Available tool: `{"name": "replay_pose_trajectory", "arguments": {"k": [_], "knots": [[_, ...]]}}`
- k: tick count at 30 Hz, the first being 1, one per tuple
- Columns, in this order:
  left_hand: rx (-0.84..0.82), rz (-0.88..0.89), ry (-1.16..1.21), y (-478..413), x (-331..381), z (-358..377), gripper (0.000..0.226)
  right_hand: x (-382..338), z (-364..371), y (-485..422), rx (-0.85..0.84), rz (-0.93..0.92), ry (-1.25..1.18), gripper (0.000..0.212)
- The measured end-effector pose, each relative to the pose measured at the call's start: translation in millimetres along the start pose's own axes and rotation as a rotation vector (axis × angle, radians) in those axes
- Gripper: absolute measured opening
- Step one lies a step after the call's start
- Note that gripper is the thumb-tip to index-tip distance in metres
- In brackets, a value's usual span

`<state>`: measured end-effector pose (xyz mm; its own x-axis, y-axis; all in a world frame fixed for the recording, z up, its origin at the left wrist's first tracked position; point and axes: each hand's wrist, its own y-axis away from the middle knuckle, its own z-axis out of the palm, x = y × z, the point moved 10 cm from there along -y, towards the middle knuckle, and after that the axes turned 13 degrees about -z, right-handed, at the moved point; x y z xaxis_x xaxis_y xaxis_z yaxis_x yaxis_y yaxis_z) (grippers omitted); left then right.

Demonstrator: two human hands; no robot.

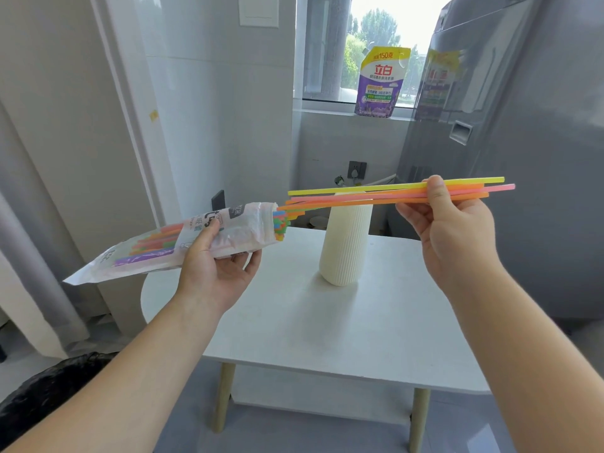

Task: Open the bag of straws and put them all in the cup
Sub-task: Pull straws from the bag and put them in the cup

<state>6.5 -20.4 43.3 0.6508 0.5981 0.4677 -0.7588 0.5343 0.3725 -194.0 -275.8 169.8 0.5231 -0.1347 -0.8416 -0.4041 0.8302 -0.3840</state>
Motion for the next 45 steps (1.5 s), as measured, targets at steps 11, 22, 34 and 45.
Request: {"name": "replay_pose_trajectory", "arguments": {"k": [11,22,34,45], "knots": [[0.015,0.013,0.027,-5,-1,-2,0.030,-26,-34,-17,0.122,-0.075,0.054,0.017],[-0.041,-0.059,-0.008,-14,-50,30,0.035,-56,-40,-38,0.136,-0.192,0.231,0.014],[-0.065,-0.085,-0.054,-20,-74,40,0.032,-54,-17,-61,-0.002,-0.285,0.503,0.019],[-0.055,-0.067,-0.126,-21,-65,24,0.020,-3,56,-89,-0.333,-0.250,0.844,0.024]]}}
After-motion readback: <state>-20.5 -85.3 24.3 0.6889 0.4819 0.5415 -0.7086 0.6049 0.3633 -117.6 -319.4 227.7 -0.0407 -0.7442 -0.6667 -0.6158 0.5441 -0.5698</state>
